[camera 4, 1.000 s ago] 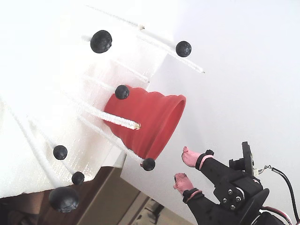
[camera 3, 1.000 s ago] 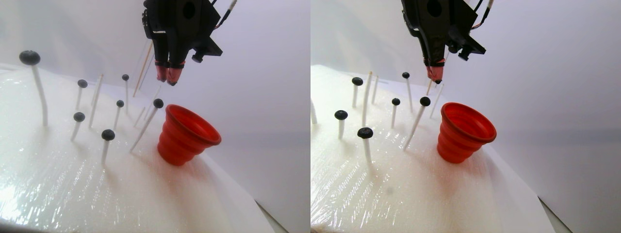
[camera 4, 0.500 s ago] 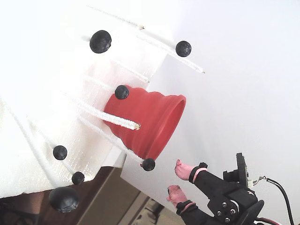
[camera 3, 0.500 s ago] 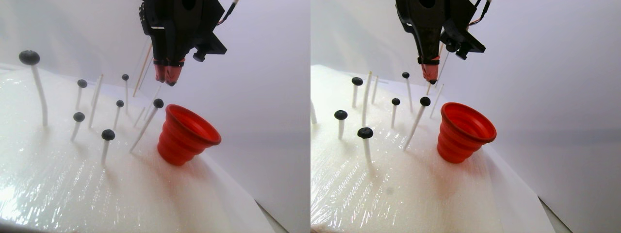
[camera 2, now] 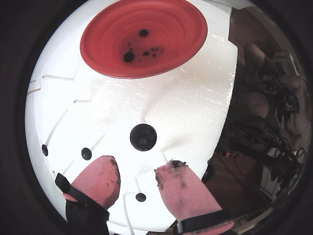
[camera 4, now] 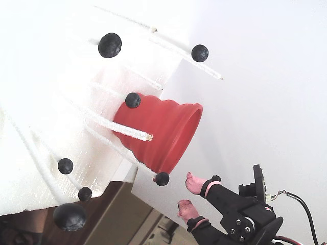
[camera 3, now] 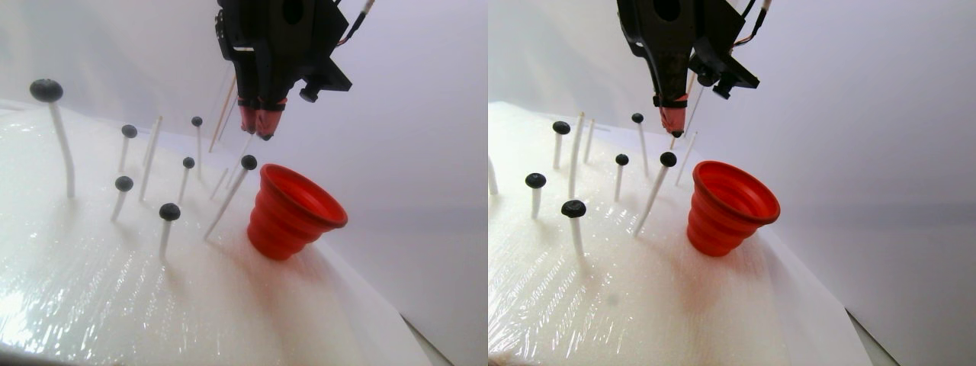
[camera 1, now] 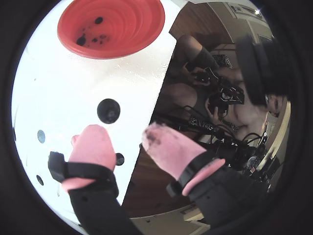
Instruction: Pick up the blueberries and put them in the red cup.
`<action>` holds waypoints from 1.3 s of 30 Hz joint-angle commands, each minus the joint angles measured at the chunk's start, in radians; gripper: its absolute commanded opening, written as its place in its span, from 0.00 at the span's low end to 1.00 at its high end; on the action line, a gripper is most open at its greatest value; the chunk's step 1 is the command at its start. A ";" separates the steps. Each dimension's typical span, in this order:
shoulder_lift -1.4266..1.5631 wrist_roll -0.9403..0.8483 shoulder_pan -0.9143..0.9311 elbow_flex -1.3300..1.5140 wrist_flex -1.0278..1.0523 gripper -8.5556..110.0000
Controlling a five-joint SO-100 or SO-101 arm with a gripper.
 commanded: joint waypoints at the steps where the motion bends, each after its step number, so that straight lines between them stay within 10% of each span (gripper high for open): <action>1: -0.015 -0.011 0.017 -0.041 -0.018 0.19; 39: -0.184 -0.029 -0.021 -0.132 -0.084 0.19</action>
